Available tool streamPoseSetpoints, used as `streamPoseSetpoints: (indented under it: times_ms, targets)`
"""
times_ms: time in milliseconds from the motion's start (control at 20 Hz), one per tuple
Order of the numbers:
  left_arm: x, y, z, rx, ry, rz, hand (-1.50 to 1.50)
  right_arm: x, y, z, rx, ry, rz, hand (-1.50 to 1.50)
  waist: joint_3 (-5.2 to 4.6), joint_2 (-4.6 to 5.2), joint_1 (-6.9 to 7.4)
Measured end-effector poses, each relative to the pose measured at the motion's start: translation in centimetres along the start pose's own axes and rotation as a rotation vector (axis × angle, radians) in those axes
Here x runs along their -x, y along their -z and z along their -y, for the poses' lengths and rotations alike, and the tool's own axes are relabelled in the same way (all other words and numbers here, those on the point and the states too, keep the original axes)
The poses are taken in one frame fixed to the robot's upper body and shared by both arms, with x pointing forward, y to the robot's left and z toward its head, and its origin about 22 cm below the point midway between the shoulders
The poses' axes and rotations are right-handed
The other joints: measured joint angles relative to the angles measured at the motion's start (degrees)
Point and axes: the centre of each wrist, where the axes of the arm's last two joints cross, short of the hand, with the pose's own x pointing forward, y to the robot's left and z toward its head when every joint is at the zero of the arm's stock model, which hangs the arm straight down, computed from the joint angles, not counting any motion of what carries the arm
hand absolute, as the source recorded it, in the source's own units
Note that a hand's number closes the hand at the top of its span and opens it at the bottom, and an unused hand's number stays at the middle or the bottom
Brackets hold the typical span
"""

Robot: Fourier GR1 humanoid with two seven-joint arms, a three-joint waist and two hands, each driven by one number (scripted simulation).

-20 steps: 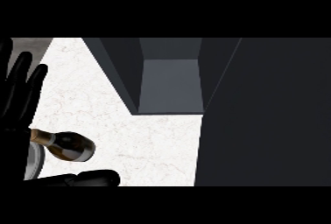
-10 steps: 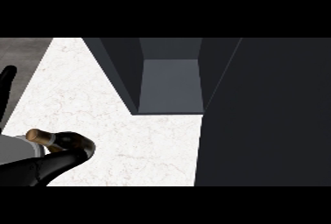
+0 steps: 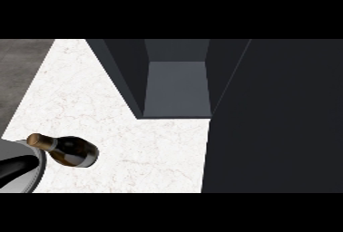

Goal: Pick up the wine, place it into the cabinet and close the cabinet

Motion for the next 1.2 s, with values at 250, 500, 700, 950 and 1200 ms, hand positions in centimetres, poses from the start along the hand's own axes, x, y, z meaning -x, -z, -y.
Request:
streamPoseSetpoints:
  times_ms: [250,500,700,950,1200]
  targets:
    - [1.5,0.5,-2.1,-0.029,0.006,-0.026,-1.50,0.1,0.0,-0.4,-0.004,0.021,0.006,-1.50,-0.02,0.06,-0.05]
    - [3.3,0.5,-3.9,-0.038,0.015,-0.058,-1.50,-0.1,0.3,-0.7,-0.011,0.026,0.010,-1.50,-0.05,0.04,-0.04]
    - [5.2,0.2,-5.6,-0.049,0.021,-0.080,-1.50,-0.4,0.5,-0.7,-0.003,0.025,0.011,-1.50,-0.05,0.03,0.06]
    - [7.7,0.7,-7.0,-0.057,0.012,-0.121,-1.50,-0.5,0.7,-0.7,-0.005,0.019,0.015,-1.50,-0.03,0.06,-0.10]
    - [10.7,0.7,-8.1,-0.040,0.029,-0.156,-1.50,-0.5,0.7,-0.8,-0.011,0.017,0.013,-1.50,-0.01,0.04,-0.28]
